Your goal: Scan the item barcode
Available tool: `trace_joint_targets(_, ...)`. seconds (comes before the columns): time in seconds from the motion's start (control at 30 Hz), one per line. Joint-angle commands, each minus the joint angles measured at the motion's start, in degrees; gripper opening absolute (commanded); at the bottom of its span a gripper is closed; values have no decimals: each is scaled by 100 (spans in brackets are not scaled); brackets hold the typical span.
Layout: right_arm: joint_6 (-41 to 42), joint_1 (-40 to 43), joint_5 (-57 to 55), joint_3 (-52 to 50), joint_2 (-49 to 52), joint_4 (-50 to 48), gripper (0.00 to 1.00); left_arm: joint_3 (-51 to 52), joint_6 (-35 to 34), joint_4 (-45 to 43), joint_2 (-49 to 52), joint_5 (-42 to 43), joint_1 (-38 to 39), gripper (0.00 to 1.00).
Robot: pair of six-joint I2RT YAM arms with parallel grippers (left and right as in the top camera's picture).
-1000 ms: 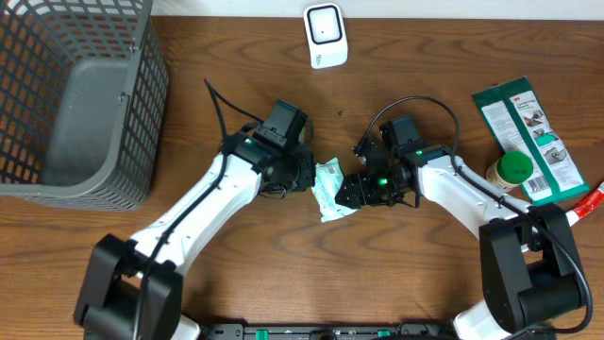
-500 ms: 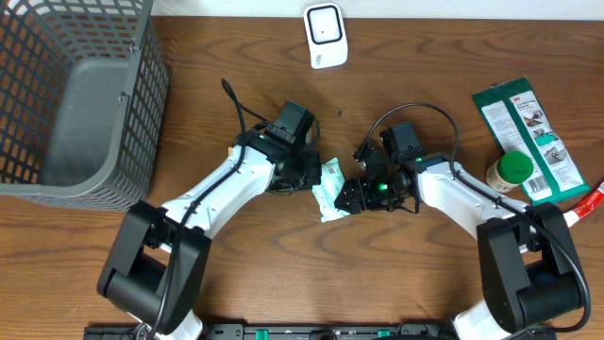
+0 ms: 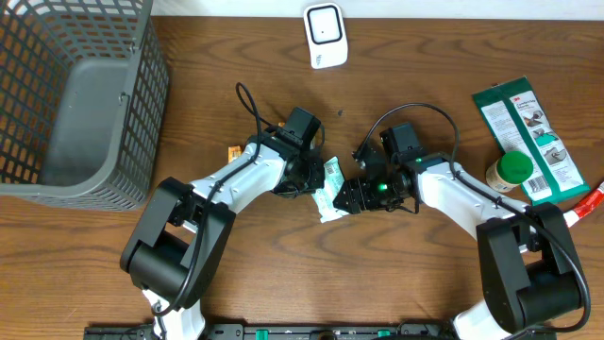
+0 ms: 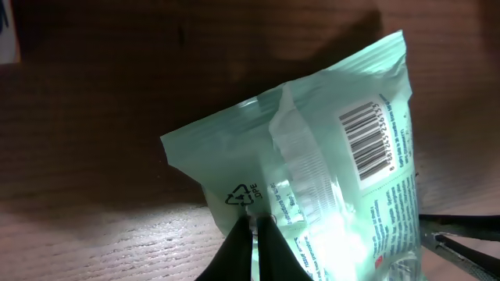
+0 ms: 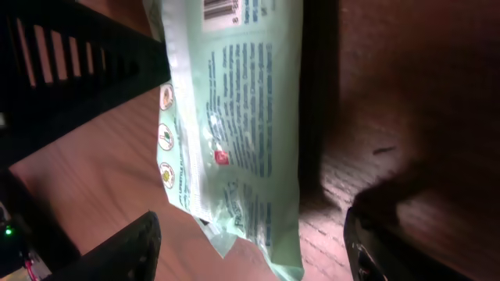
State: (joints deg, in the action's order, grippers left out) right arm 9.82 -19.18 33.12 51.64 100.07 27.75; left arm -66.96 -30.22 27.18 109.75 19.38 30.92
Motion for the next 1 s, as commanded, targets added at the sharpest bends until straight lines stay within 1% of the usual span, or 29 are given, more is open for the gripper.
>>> trace_joint_targets(0.0,26,46,280,-118,-31,-127,70,48,-31,33,208,-168,13,7)
trace_joint_targets(0.2,396,44,409,-339,-31,-538,68,48,-31,35,210,-210,13,8)
trace_joint_targets(0.43,675,44,1051,-793,-31,-1587,67,107,-31,35,212,-212,13,8)
trace_joint_targets(0.53,695,44,1200,-885,-31,-1801,66,114,-28,37,212,-212,13,7)
trace_joint_targets(0.67,684,37,1550,-907,-31,-1928,57,114,-28,35,212,-214,13,8)
trace_joint_targets(0.8,686,35,1720,-907,-31,-1937,40,116,-31,35,212,-251,13,7)
trace_joint_targets(0.87,688,35,1718,-911,-31,-1937,38,116,-31,35,212,-249,13,7)
trace_joint_targets(0.97,688,35,1714,-911,-31,-1939,38,116,-31,31,212,-251,13,8)
